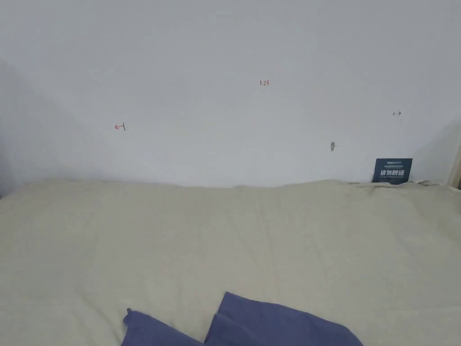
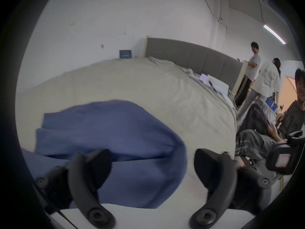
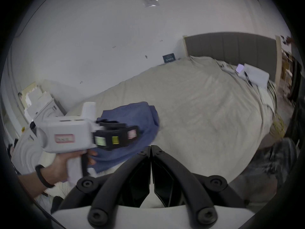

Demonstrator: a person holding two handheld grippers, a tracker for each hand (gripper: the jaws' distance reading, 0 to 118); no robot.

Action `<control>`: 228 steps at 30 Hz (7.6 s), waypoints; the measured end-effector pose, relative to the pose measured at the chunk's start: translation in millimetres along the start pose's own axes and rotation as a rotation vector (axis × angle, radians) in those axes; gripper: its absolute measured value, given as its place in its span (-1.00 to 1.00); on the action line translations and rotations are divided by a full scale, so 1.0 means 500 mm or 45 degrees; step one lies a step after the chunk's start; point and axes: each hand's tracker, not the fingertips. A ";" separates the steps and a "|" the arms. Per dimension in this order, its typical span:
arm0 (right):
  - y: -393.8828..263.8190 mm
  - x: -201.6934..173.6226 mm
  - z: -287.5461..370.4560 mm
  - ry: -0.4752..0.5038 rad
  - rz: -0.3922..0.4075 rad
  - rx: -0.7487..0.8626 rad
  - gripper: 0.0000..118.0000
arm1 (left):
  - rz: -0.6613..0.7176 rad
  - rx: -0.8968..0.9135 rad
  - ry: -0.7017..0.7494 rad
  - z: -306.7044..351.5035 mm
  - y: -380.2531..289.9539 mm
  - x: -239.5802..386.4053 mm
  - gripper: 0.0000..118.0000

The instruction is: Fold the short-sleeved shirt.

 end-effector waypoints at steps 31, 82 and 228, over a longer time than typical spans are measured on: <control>0.040 -0.224 0.054 0.325 0.264 0.126 -0.99 | 0.335 0.462 0.756 0.687 -0.212 -0.059 -1.00; 0.012 -0.088 -0.136 0.143 0.082 -0.131 -0.99 | 0.371 -0.366 0.716 0.021 -0.039 -0.651 0.42; 0.179 0.012 -0.247 0.083 -0.012 0.016 -0.98 | 0.618 0.391 0.652 0.521 -0.264 -0.418 -0.88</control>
